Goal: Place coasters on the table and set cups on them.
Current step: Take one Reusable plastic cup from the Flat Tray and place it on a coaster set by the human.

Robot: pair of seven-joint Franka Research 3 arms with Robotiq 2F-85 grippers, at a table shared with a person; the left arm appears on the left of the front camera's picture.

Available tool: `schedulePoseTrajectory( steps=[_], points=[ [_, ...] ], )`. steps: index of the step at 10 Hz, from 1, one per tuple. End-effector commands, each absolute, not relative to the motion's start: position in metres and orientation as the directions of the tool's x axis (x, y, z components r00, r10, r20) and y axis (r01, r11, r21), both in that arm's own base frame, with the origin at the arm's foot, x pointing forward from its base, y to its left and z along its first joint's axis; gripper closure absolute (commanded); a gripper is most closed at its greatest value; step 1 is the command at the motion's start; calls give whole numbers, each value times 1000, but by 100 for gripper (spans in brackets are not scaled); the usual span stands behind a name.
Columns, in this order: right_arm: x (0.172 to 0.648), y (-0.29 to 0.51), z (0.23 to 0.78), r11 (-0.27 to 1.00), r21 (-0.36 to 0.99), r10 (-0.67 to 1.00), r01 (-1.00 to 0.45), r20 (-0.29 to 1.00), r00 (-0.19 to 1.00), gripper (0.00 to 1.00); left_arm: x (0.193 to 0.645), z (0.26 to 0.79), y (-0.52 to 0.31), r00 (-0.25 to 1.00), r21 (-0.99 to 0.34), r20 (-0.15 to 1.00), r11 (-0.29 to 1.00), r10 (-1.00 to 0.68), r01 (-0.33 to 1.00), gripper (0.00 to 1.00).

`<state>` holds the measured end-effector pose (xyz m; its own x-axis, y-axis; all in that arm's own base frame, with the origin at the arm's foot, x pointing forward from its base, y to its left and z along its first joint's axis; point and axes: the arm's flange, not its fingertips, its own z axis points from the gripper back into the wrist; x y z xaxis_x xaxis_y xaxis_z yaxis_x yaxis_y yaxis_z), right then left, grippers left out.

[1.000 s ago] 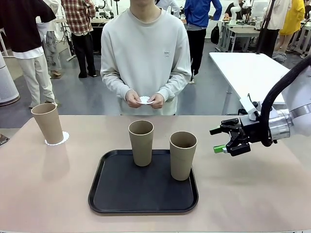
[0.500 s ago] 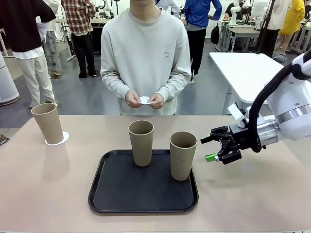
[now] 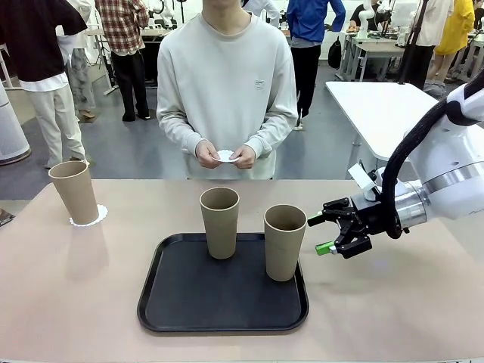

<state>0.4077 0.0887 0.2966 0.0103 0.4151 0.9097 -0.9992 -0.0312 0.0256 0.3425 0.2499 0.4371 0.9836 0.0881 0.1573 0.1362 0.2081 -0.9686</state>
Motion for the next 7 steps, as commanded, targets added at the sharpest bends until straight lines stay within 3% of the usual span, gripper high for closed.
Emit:
schedulePoseTrajectory(
  steps=[1, 7],
  points=[
    [408, 89, 297, -31, 26, 413, -999, 911, 11, 0, 341, 439, 250, 983, -970, 155, 202, 95, 133, 0],
    [405, 91, 289, -121, -5, 410, -993, 911, -54, 0, 341, 439, 250, 983, -970, 155, 202, 95, 133, 0]
  ],
)
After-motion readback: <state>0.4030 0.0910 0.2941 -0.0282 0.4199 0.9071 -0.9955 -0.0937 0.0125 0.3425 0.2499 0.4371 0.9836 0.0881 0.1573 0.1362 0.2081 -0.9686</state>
